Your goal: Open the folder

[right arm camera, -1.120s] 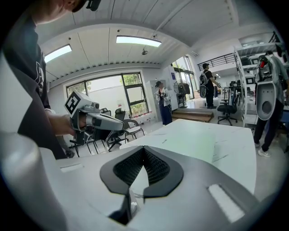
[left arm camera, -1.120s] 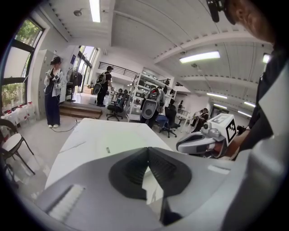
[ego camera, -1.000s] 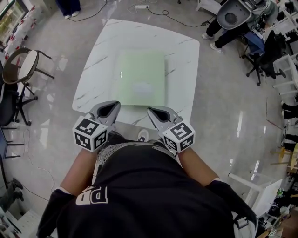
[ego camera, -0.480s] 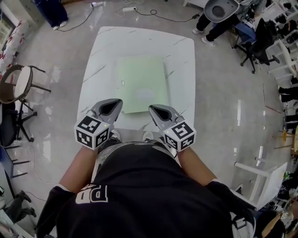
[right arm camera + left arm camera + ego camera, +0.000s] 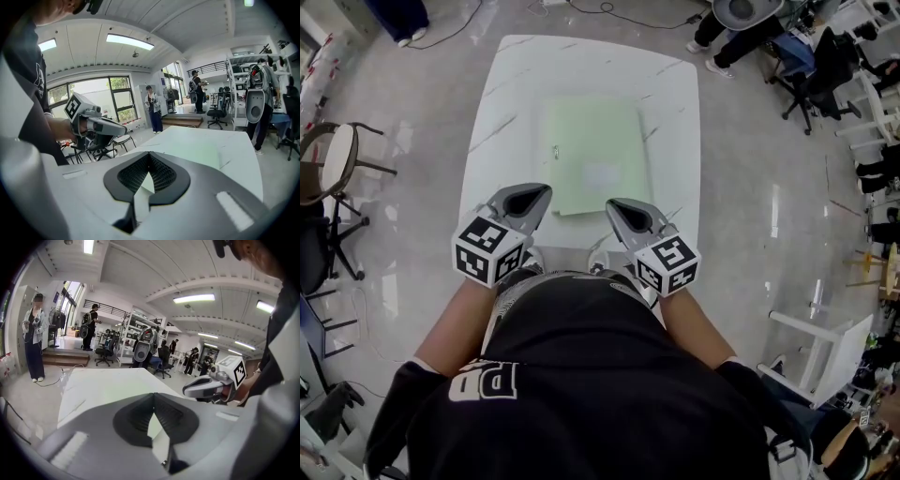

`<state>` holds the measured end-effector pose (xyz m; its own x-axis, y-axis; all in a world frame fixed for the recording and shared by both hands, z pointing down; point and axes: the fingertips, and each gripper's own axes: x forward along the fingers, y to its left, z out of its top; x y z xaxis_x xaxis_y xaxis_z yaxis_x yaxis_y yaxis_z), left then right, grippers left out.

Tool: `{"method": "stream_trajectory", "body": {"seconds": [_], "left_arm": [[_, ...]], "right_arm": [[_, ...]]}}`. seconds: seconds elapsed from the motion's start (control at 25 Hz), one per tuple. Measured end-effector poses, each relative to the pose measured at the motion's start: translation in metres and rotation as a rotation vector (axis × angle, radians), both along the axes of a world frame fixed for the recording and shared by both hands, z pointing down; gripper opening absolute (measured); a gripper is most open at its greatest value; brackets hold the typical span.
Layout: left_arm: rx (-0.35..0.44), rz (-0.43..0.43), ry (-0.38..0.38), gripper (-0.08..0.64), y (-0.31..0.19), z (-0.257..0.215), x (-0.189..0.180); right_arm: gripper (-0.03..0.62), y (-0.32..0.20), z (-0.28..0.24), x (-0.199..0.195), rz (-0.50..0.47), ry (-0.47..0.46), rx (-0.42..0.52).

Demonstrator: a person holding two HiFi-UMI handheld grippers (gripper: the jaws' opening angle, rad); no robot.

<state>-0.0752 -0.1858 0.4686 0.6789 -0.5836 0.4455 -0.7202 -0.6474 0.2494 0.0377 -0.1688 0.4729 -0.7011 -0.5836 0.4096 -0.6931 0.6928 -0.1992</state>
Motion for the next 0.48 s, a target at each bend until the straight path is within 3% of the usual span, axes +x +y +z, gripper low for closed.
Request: {"method": "stream_trajectory", "body": {"seconds": [0.48], "left_arm": [[-0.011, 0.028, 0.004, 0.049, -0.003, 0.0039, -0.0008]], "right_arm": [[0.0, -0.0003, 0.0012, -0.0023, 0.011, 0.019, -0.013]]}}
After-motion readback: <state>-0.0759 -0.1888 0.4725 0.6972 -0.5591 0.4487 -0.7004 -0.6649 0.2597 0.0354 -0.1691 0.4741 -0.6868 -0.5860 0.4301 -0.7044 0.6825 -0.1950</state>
